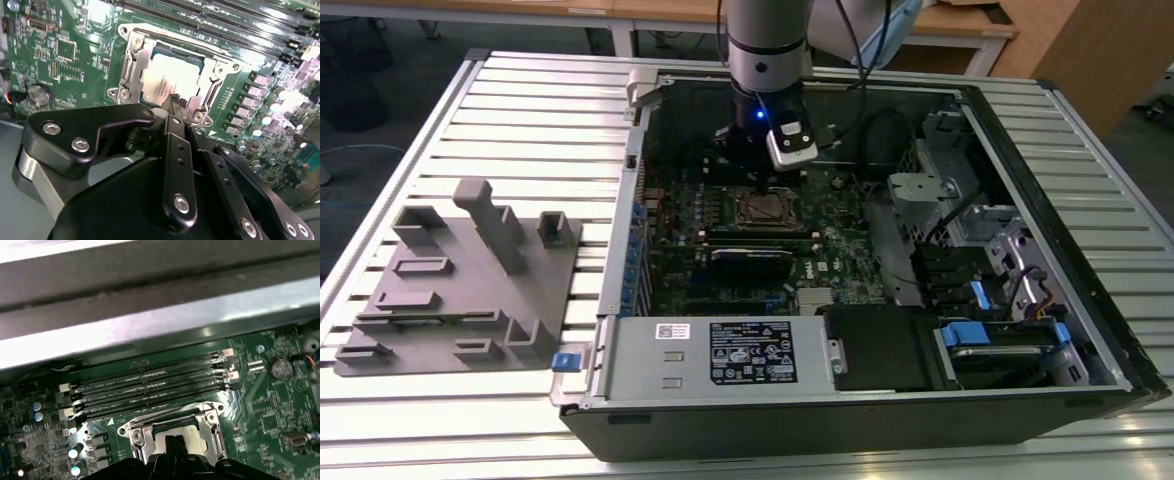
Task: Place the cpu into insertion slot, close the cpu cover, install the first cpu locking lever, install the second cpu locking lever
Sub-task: 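Install the first cpu locking lever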
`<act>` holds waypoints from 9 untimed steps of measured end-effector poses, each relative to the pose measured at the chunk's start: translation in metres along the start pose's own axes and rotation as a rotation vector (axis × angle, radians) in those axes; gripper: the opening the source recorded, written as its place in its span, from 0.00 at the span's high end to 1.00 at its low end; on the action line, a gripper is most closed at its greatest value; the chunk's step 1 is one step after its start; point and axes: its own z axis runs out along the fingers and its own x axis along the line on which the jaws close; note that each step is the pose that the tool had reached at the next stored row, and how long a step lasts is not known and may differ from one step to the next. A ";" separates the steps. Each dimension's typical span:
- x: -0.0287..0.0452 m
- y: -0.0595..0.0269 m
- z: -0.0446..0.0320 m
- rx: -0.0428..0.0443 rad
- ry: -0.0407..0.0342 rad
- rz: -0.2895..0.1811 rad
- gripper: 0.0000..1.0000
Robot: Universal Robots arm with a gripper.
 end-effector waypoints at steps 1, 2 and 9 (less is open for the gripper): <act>0.0000 -0.0001 -0.0001 0.0087 -0.0009 -0.004 0.89; 0.0000 -0.0003 -0.0001 0.0199 -0.0028 -0.006 0.89; -0.0018 -0.0008 0.0000 0.0398 -0.0065 -0.023 0.89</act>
